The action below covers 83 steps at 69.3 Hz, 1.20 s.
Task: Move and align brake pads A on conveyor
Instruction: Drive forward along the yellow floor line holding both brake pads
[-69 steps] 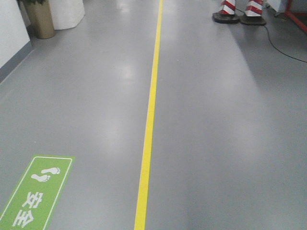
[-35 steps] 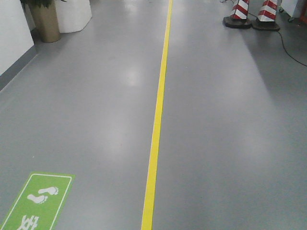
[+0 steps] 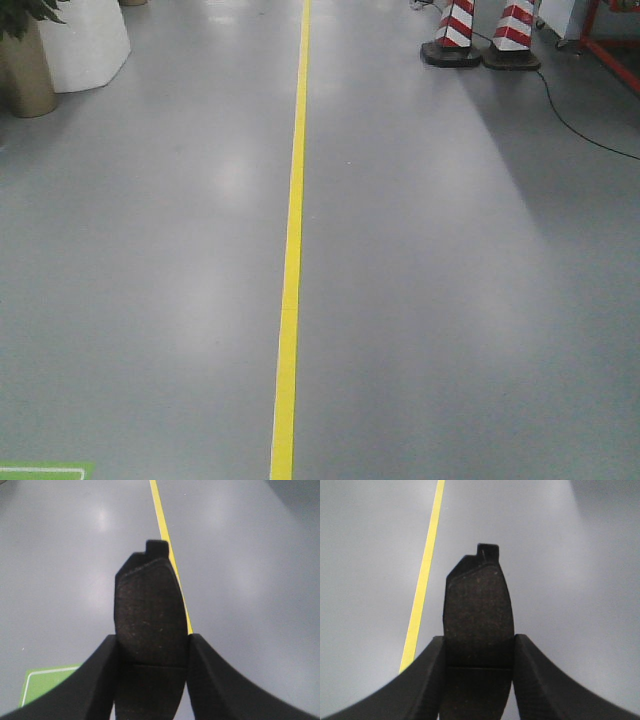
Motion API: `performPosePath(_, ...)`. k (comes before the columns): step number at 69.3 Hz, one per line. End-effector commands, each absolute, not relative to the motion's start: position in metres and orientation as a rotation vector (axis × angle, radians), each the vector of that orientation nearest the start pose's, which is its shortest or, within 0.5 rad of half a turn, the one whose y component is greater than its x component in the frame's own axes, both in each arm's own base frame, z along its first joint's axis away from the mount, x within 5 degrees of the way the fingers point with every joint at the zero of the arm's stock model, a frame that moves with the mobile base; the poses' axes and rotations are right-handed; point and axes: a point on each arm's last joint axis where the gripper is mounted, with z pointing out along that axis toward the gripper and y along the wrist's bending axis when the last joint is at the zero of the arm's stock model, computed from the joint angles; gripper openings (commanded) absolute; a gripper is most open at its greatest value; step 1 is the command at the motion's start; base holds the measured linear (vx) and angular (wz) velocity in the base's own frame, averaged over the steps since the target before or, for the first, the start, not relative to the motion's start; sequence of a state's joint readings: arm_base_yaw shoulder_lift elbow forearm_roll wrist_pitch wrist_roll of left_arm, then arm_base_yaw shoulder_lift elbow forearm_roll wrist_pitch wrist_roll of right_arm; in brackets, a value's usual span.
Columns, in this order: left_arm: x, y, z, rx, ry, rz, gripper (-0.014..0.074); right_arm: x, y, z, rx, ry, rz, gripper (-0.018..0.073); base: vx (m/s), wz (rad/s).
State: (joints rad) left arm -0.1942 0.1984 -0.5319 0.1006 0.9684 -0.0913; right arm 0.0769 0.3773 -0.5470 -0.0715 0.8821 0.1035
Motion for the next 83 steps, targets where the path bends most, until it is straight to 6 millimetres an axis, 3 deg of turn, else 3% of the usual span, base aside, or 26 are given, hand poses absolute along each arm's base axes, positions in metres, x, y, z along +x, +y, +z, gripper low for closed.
performPosePath(1,0.0332,0.0008,0.3071,0.118,2.008,-0.058,-0.0006,0.0665,-0.0008,0.3094,0.007,2.091,0.005,-0.0004,0.52,-0.17)
performPosePath(83,0.0332,0.0009,0.3071,0.118,2.007,-0.057,-0.0006,0.0664,-0.0008,0.3093,0.007,2.092,0.005,-0.0004,0.61,0.0)
